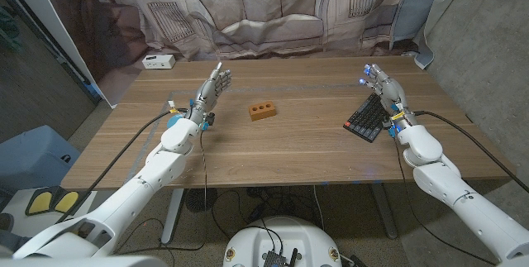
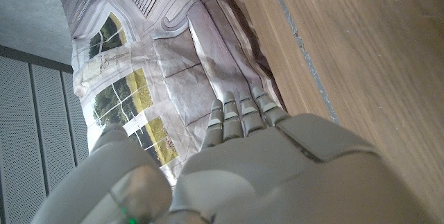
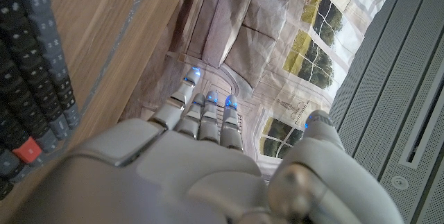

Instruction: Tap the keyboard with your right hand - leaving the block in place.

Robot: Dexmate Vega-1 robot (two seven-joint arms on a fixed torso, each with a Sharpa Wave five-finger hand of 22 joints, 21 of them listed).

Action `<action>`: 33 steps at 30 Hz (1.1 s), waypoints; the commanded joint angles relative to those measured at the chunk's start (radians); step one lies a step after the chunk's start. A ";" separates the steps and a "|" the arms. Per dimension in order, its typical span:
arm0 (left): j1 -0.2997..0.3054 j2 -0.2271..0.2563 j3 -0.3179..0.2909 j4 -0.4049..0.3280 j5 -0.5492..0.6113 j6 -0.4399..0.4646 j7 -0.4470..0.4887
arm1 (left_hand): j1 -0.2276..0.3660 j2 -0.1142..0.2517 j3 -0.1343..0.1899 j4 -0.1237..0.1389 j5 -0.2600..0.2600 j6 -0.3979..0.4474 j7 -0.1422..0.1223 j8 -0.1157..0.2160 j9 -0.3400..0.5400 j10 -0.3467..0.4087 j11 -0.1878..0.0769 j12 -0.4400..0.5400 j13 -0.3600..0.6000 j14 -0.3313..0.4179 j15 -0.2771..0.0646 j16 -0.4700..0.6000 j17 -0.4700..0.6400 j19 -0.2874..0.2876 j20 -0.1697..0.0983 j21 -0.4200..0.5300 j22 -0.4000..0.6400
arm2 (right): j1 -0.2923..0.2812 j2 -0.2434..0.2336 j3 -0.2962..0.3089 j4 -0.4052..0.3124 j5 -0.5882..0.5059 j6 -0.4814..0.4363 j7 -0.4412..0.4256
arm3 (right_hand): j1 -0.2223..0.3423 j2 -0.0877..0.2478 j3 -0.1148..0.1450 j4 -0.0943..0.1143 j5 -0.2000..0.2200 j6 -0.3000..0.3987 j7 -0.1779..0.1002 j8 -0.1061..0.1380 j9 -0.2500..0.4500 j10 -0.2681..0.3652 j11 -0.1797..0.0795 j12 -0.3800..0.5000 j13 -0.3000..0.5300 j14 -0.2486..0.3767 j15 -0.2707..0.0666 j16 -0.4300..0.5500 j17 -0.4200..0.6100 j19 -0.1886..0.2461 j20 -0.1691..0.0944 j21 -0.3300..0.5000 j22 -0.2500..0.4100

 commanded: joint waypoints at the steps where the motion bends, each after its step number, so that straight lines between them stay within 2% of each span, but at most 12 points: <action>1: -0.016 -0.009 0.009 0.017 0.014 0.000 0.009 | 0.015 -0.001 0.000 -0.007 0.004 0.010 0.001 0.007 0.005 0.008 0.000 0.004 -0.001 0.008 -0.001 0.009 0.001 0.008 0.001 -0.002 0.005 | -0.012 -0.035 0.021 -0.010 -0.060 -0.018 -0.064 | 0.002 -0.002 -0.004 -0.004 0.003 0.010 0.014 0.005 0.002 0.008 0.006 0.001 0.004 -0.002 0.007 -0.004 0.000 -0.008 0.002 -0.010 0.004; 7: -0.017 -0.007 0.010 0.011 0.017 0.006 0.014 | 0.015 0.000 -0.001 -0.008 0.004 0.011 0.001 0.007 0.005 0.008 0.001 0.003 -0.003 0.009 0.001 0.008 0.001 0.009 0.001 -0.004 0.005 | -0.019 -0.048 0.030 -0.017 -0.091 -0.027 -0.098 | 0.001 -0.003 -0.006 -0.005 0.003 0.020 0.018 0.007 0.002 0.015 0.011 0.003 0.004 0.001 0.007 -0.004 -0.001 -0.008 0.002 -0.015 0.004; 14: -0.013 -0.005 0.012 0.001 0.021 0.009 0.019 | 0.015 0.000 -0.001 -0.009 0.004 0.014 0.001 0.006 0.005 0.010 0.002 0.003 -0.006 0.010 0.002 0.006 0.001 0.010 0.002 -0.007 0.005 | -0.021 -0.057 0.035 -0.014 -0.118 -0.030 -0.125 | 0.001 -0.003 -0.008 -0.006 0.003 0.020 0.014 0.005 0.001 0.006 0.000 -0.003 0.004 -0.011 0.006 -0.010 -0.003 -0.020 -0.001 -0.026 0.004; 18: -0.009 -0.004 0.012 -0.005 0.025 0.007 0.023 | 0.016 0.001 -0.002 -0.009 0.004 0.016 0.001 0.006 0.005 0.011 0.001 0.003 -0.008 0.012 0.000 0.006 0.001 0.011 0.002 -0.009 0.005 | -0.027 -0.069 0.039 -0.025 -0.147 -0.047 -0.152 | 0.001 -0.002 -0.008 -0.006 0.004 0.020 0.021 0.004 0.001 0.006 0.006 -0.003 0.004 -0.011 0.007 -0.010 -0.004 -0.019 0.000 -0.029 0.004; 20: -0.006 -0.003 0.012 -0.010 0.026 0.008 0.024 | 0.016 0.001 -0.002 -0.009 0.004 0.017 0.001 0.006 0.005 0.012 0.000 0.003 -0.009 0.013 -0.001 0.006 0.001 0.011 0.002 -0.010 0.005 | -0.032 -0.079 0.040 -0.034 -0.164 -0.062 -0.165 | 0.001 -0.002 -0.008 -0.006 0.004 0.020 0.023 0.003 0.001 0.003 0.010 -0.004 0.004 -0.013 0.007 -0.011 -0.004 -0.019 -0.001 -0.030 0.004; 29: 0.003 -0.003 0.011 -0.013 0.040 -0.012 0.036 | 0.016 0.002 -0.003 -0.010 0.003 0.029 0.001 0.008 0.006 0.021 0.001 0.005 -0.013 0.022 -0.001 0.007 0.001 0.023 0.003 -0.011 0.005 | -0.059 -0.111 0.053 -0.087 -0.283 -0.132 -0.281 | 0.001 -0.004 -0.011 -0.008 0.005 0.006 0.010 -0.004 0.001 -0.011 -0.002 -0.011 0.005 -0.030 0.005 -0.019 -0.007 -0.033 0.002 -0.044 0.005; 33: 0.011 -0.002 0.008 -0.020 0.046 -0.018 0.047 | 0.017 0.002 -0.004 -0.011 0.003 0.038 0.003 0.009 0.006 0.032 0.004 0.008 -0.017 0.034 -0.002 0.009 0.001 0.037 0.004 -0.010 0.005 | -0.078 -0.134 0.058 -0.127 -0.348 -0.197 -0.337 | 0.002 -0.004 -0.011 -0.009 0.005 0.003 0.010 -0.006 0.001 -0.014 -0.006 -0.012 0.005 -0.035 0.004 -0.021 -0.008 -0.036 0.001 -0.048 0.005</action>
